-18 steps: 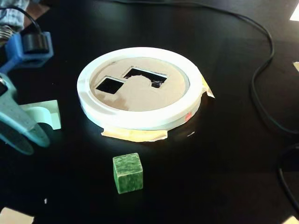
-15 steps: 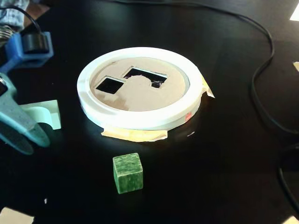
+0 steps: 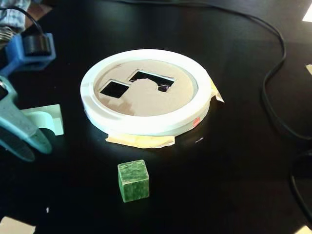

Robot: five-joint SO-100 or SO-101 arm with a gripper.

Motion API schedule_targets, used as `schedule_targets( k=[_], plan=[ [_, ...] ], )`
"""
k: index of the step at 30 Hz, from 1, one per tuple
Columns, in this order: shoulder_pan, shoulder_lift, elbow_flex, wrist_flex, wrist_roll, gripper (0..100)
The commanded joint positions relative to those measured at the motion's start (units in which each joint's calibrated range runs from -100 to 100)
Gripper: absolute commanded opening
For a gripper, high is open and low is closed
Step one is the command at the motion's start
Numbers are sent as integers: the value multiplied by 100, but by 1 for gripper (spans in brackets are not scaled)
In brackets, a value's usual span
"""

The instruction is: Pick up the U shape block and drop it in corresponding U shaped hole

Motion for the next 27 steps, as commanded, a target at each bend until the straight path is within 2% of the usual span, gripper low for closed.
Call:
schedule_targets(
  k=[1, 27],
  plan=[
    [-38, -61, 3, -196, -20, 69],
    [-88, -70, -79, -216, -29, 69]
  ],
)
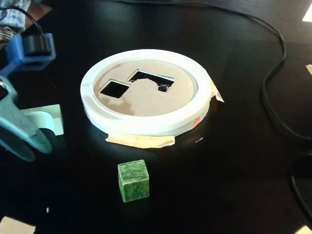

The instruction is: Pick up the U shape block and drop it in corresponding U shaped hole

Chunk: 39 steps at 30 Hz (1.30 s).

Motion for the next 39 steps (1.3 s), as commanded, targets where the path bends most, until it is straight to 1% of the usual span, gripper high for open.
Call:
schedule_targets(
  k=[1, 8, 14, 19, 23, 26, 27, 31, 32, 36, 37, 39],
  plan=[
    [-88, -70, -161, -186, -29, 69],
    [-175, 37, -1017, 115, -44, 69],
    [-762, 55, -1900, 778, -73, 70],
    [-812, 109, -2911, 1841, -571, 70],
    [-887, 888, -4068, 2423, -991, 70],
    [-1498, 1748, -4960, 2815, -1275, 70],
    [-1960, 2232, -5434, 3056, -1490, 70],
    [-3096, 3092, -6399, 3778, -2217, 70],
    [-3446, 3262, -6663, 3919, -2618, 70],
    [-4332, 3226, -6773, 3919, -3731, 70],
    [-4769, 3226, -6727, 3919, -4127, 70],
    [-5244, 3333, -6691, 3919, -4449, 70]
  ],
)
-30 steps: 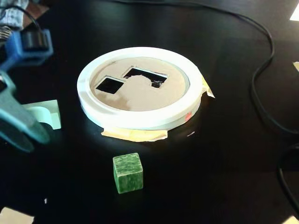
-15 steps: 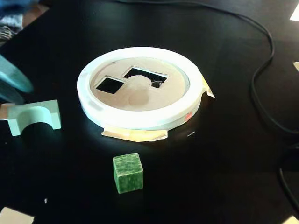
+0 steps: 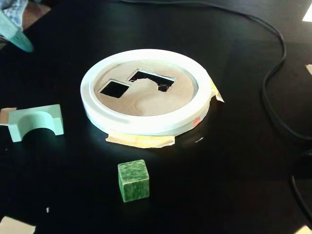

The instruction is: Pick up the U shape block and drop it in corresponding U shaped hole

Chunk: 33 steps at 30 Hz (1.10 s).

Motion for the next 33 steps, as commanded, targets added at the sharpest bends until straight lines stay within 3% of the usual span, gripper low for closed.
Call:
schedule_targets(
  k=[1, 9, 18, 23, 33],
  plan=[
    [-1487, 239, -439, 58, -1241, 69],
    [-1712, 230, 1519, -82, -1397, 69],
    [-1425, 239, 3869, -3223, -1343, 70],
    [-938, 239, 4415, -3544, -1338, 69],
    [-926, 239, 4497, -3544, -1338, 68]
  ],
)
